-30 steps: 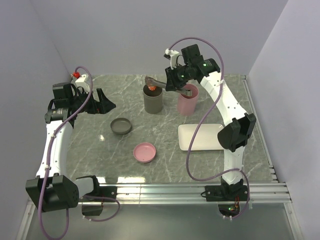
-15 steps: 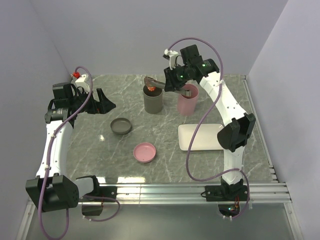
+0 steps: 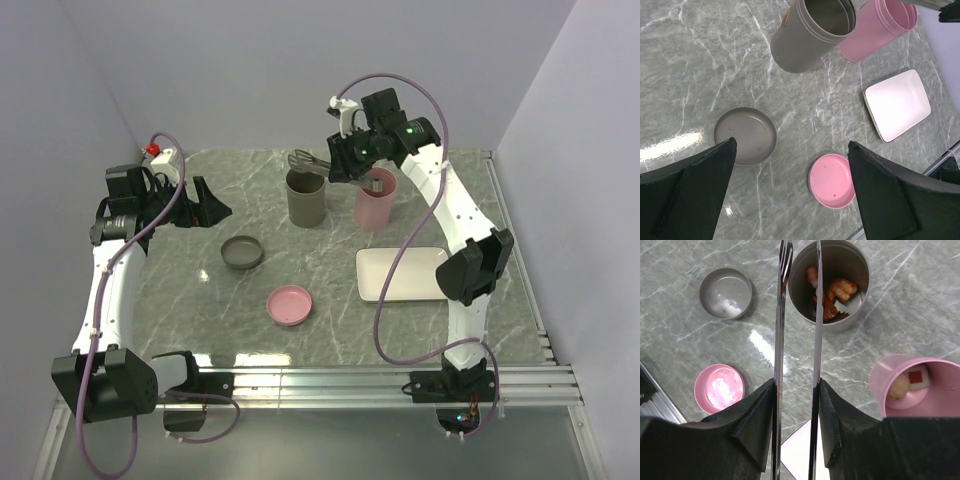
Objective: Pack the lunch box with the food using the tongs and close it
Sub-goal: Place the fake food in the packing box, then place the clamp at the center of the board.
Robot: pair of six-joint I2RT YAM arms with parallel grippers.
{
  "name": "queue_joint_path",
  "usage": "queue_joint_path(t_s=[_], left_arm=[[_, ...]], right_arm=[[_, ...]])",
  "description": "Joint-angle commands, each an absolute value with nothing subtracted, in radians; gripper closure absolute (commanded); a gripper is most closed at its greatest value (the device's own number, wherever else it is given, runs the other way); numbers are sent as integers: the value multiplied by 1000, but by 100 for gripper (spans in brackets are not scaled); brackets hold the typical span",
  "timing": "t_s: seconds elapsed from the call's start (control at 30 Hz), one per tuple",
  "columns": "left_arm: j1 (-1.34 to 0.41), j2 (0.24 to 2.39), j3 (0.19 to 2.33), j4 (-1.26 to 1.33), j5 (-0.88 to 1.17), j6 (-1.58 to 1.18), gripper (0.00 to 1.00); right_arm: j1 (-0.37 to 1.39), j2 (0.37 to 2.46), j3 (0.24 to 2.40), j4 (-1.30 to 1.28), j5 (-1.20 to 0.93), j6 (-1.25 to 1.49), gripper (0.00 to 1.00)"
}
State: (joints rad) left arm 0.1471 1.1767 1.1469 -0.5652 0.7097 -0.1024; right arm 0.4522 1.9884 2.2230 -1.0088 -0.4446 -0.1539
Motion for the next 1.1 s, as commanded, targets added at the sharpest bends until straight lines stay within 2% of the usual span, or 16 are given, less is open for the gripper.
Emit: queue_joint_path(t_s=[0.0,0.2,0.33,0.47,0.63,0.87,1.07], left_arm=[[146,1175,1198,-563,716,-110,1],[149,1161,1206,-577,715,-103,1],[147,1149,1215,-591,710,-89,1],[149,1147,1216,-588,712,-89,1],[147,1155,1207,-568,738,-107,1],[147,1135,1203,-569,727,-94,1],[147,1111,1184,-577,707,-77,1]], right_arm=[[459,1884,2249,-966,-411,-161,55],[413,1737,2159,-953,-377,-156,55],[286,1591,2036,-936,-416,-117,53],[87,1410,1832,-930,-449,-97,53],[-63,1232,1562,-858,-411,-93,53],[-210,1295,1384,-824,-368,-144,54],[-261,1437,1400,-778,-340,-216,54]])
